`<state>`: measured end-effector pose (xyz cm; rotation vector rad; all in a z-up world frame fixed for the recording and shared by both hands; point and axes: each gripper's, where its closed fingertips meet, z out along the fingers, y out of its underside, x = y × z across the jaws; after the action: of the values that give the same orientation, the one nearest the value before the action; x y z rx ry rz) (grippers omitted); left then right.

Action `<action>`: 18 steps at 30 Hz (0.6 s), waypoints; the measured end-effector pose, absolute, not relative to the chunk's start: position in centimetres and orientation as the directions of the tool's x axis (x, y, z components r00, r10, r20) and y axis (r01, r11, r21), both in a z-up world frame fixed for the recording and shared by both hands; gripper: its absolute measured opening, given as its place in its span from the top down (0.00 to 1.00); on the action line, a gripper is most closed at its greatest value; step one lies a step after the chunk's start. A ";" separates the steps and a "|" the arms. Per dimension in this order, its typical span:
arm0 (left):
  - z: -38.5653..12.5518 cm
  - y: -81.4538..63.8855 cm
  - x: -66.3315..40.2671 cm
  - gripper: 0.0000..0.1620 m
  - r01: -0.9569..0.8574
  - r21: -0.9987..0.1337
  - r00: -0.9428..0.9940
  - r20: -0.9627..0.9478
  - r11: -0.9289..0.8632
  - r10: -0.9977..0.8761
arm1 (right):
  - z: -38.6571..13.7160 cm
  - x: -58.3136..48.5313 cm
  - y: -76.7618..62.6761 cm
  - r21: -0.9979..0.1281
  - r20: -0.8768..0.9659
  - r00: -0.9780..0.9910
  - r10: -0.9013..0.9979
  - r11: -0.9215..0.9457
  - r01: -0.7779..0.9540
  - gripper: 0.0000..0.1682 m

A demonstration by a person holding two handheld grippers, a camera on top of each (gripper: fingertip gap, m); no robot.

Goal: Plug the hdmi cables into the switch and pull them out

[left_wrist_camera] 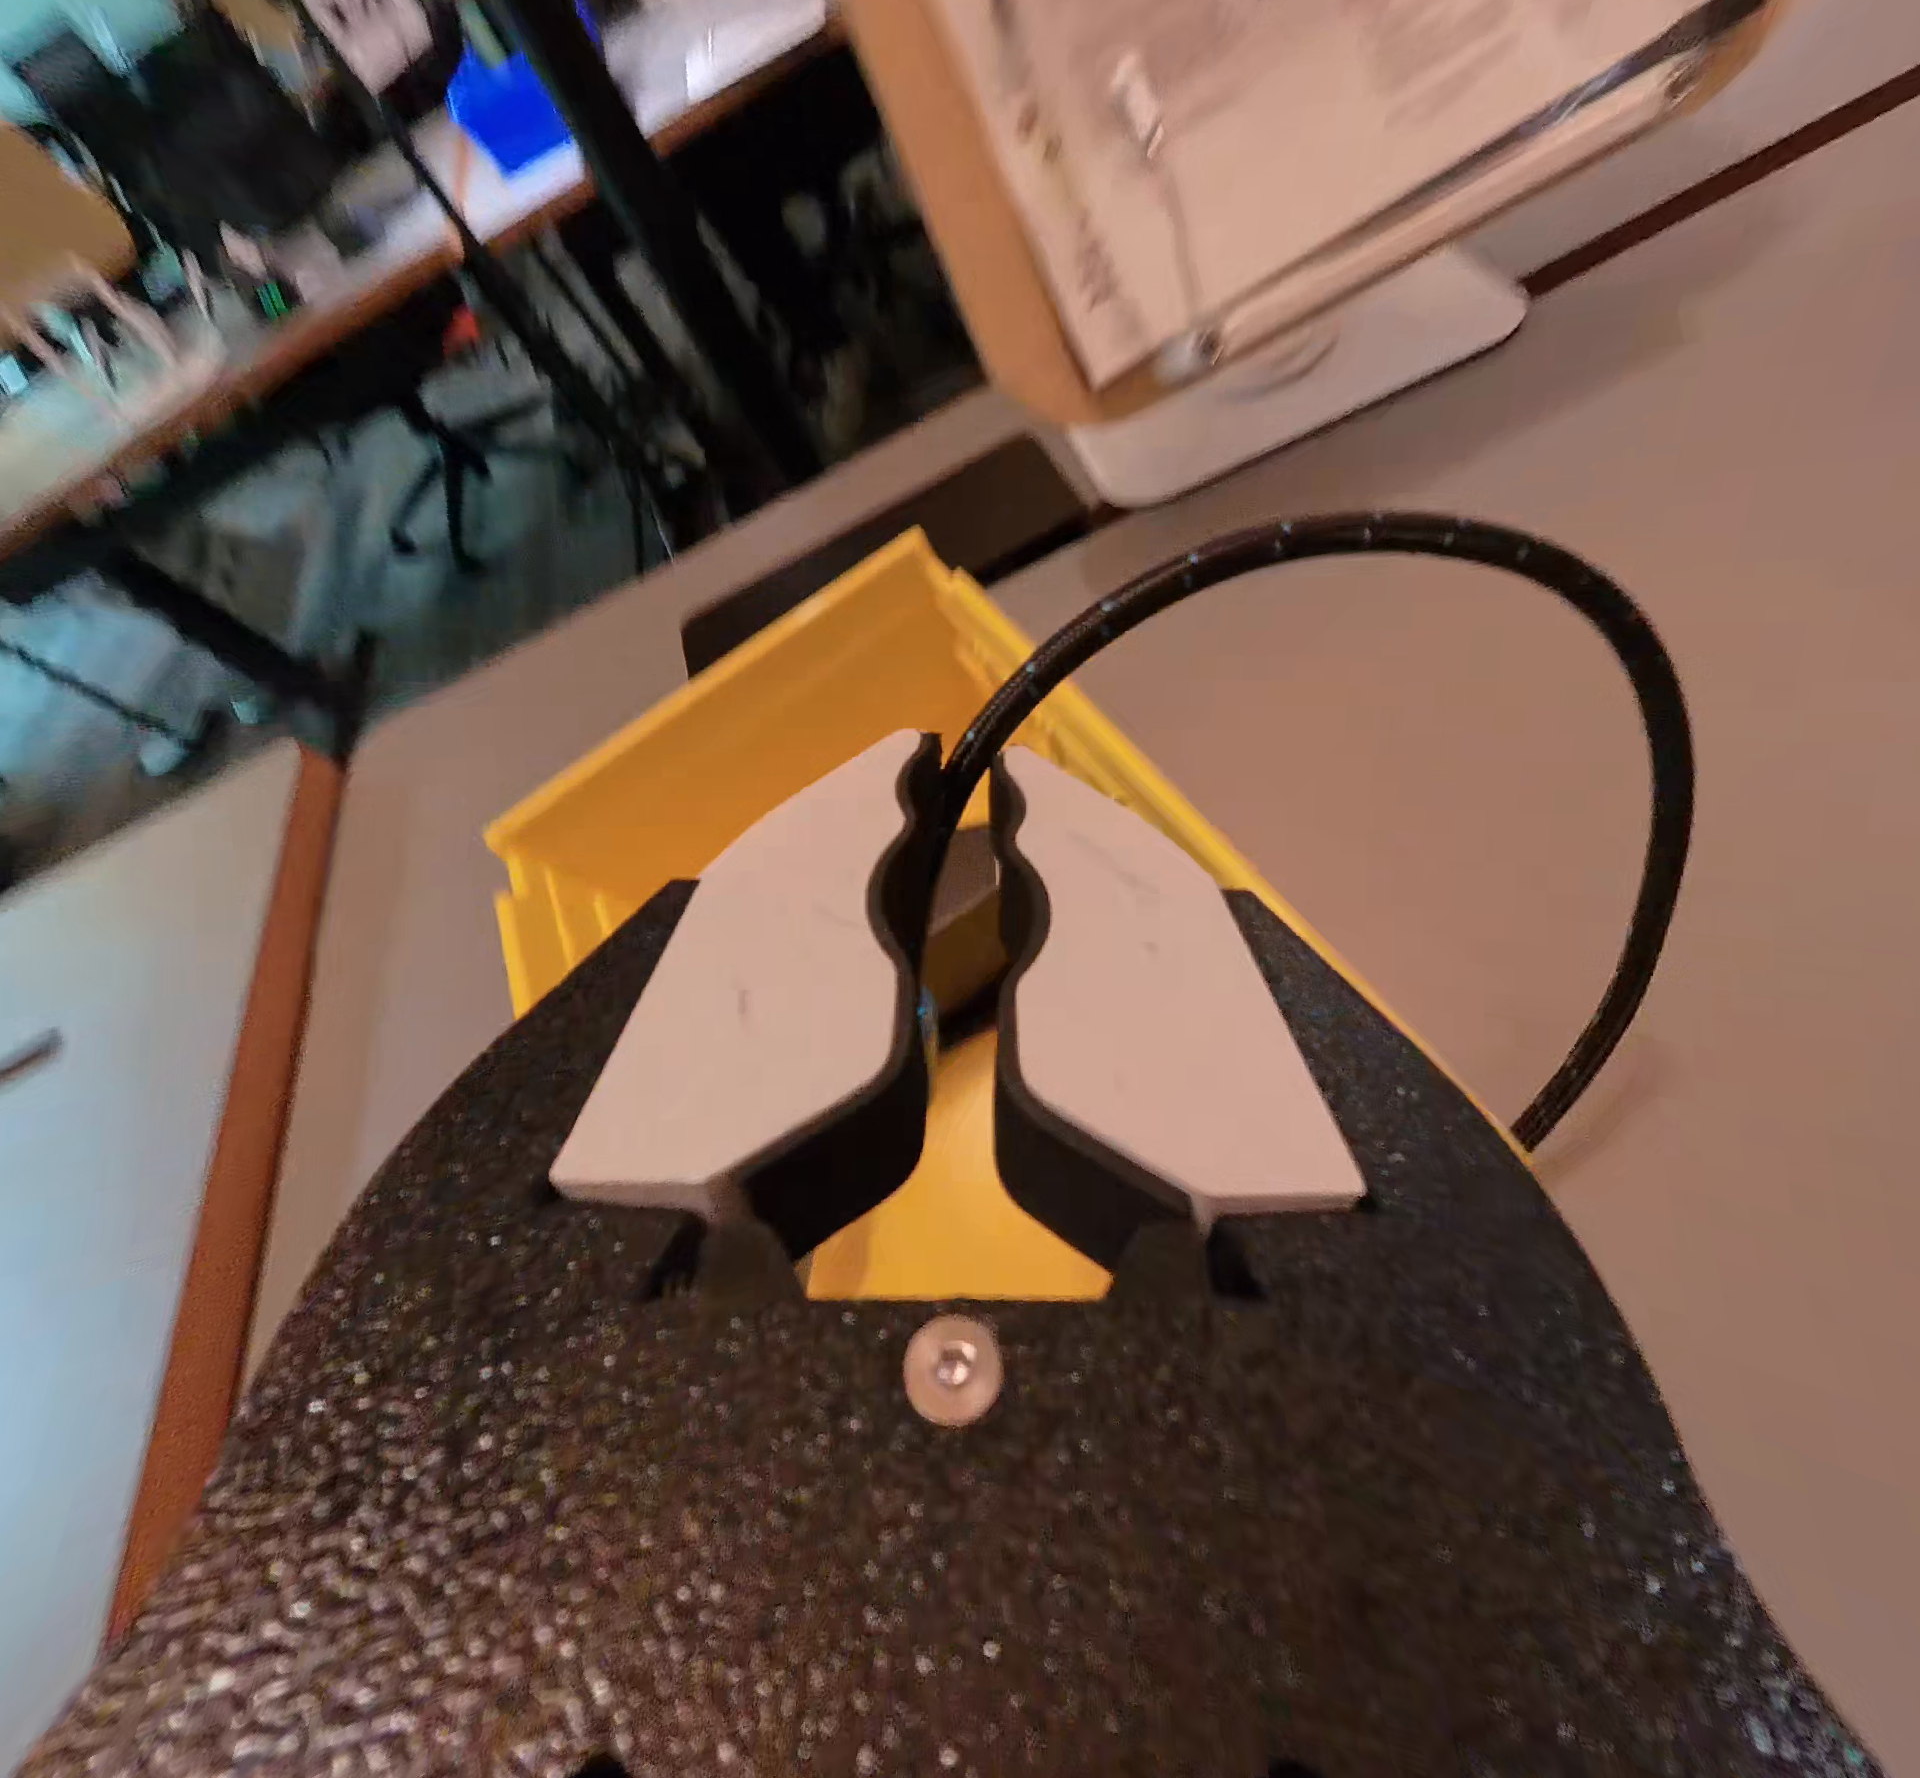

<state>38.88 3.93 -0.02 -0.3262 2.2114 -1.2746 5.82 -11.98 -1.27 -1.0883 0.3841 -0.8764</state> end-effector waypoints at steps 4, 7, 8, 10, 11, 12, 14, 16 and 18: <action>2.0 0.1 32.5 0.95 0.375 -0.803 -0.836 -0.509 0.464 -0.205 | -1.1 5.3 -11.6 -0.880 0.146 0.647 -0.749 0.200 0.431 0.86; -1.4 -2.5 27.0 0.95 0.546 -0.703 -0.812 -0.579 0.456 0.081 | -0.9 4.8 -11.1 -0.870 0.165 0.669 -0.725 0.213 0.445 0.86; -2.7 -3.2 25.9 0.96 0.579 -0.674 -0.794 -0.593 0.458 0.132 | -0.7 4.6 -11.2 -0.865 0.168 0.667 -0.726 0.217 0.453 0.86; -4.5 -4.3 23.4 0.96 0.640 -0.663 -0.763 -0.609 0.390 0.216 | -0.3 4.3 -11.8 -0.848 0.167 0.652 -0.740 0.229 0.477 0.86; -4.7 -4.8 22.4 0.96 0.646 -0.684 -0.761 -0.609 0.339 0.223 | -0.1 4.1 -12.2 -0.837 0.162 0.643 -0.748 0.241 0.492 0.86; -4.8 -5.2 21.6 0.96 0.641 -0.711 -0.767 -0.602 0.289 0.221 | 0.2 3.9 -12.6 -0.823 0.154 0.634 -0.758 0.256 0.506 0.86; -4.6 -5.6 21.0 0.96 0.621 -0.755 -0.784 -0.600 0.211 0.161 | 0.8 3.4 -13.6 -0.791 0.134 0.617 -0.776 0.291 0.538 0.86; -4.0 -5.5 21.6 0.96 0.591 -0.789 -0.805 -0.591 0.168 0.052 | 1.3 3.0 -14.4 -0.766 0.116 0.613 -0.782 0.323 0.556 0.86; -2.5 -5.0 22.8 0.96 0.570 -0.811 -0.808 -0.582 0.129 -0.089 | 1.4 2.7 -14.6 -0.755 0.115 0.616 -0.779 0.334 0.564 0.86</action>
<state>22.81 -5.02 -2.54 0.4621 1.9120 -1.7280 2.69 -14.56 1.44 -0.8542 0.2890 -0.8927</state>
